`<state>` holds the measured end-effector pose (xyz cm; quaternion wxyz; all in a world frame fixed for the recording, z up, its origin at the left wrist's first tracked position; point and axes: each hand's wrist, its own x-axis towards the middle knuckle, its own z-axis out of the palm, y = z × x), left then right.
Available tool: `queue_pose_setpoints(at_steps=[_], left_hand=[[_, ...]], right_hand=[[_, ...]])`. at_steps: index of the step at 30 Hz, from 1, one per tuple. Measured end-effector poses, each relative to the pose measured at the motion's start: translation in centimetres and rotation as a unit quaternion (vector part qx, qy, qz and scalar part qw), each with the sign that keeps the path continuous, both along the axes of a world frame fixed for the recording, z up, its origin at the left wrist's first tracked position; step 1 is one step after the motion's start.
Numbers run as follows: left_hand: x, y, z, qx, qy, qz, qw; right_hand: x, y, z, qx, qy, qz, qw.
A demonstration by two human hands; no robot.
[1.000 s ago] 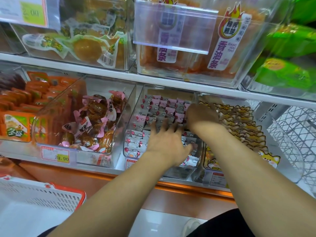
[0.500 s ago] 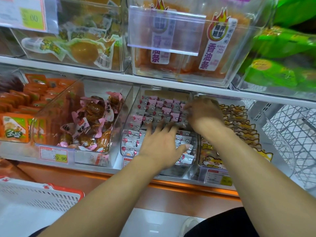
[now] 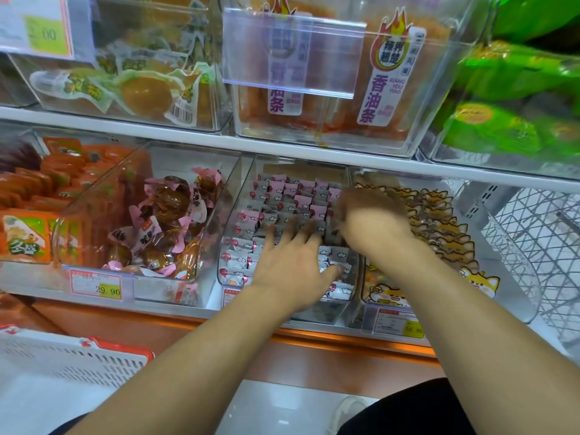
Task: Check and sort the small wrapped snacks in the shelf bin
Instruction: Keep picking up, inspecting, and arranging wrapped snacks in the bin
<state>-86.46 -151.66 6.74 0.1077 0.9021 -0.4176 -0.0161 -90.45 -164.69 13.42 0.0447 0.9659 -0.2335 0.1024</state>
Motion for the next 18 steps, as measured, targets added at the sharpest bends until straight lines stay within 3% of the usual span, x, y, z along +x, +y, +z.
queue_pose_setpoints(at_steps=[3, 8, 10, 13, 15, 18], left_hand=[[-0.1, 0.4, 0.2, -0.012, 0.003, 0.003, 1.0], [-0.3, 2.3, 1.2, -0.078, 0.02, 0.018, 0.997], [-0.6, 3.4, 1.8, -0.17, 0.096, 0.048, 0.979], [-1.2, 5.8, 2.8, -0.296, 0.225, 0.097, 0.923], [-1.5, 7.5, 3.7, -0.357, 0.314, 0.1, 0.874], [-2.0, 9.6, 4.7, -0.457, 0.431, 0.094, 0.772]], right_hand=[[-1.6, -0.7, 0.5, 0.079, -0.152, 0.024, 0.985], [-3.6, -0.4, 0.2, 0.235, -0.265, 0.037, 0.934], [-4.6, 0.6, 0.1, 0.266, -0.307, 0.051, 0.912], [-5.9, 2.7, -0.1, 0.348, -0.349, 0.084, 0.866], [-6.2, 3.9, -0.4, 0.489, -0.349, 0.07, 0.796], [-6.4, 5.2, 0.0, 0.759, -0.304, 0.006, 0.575]])
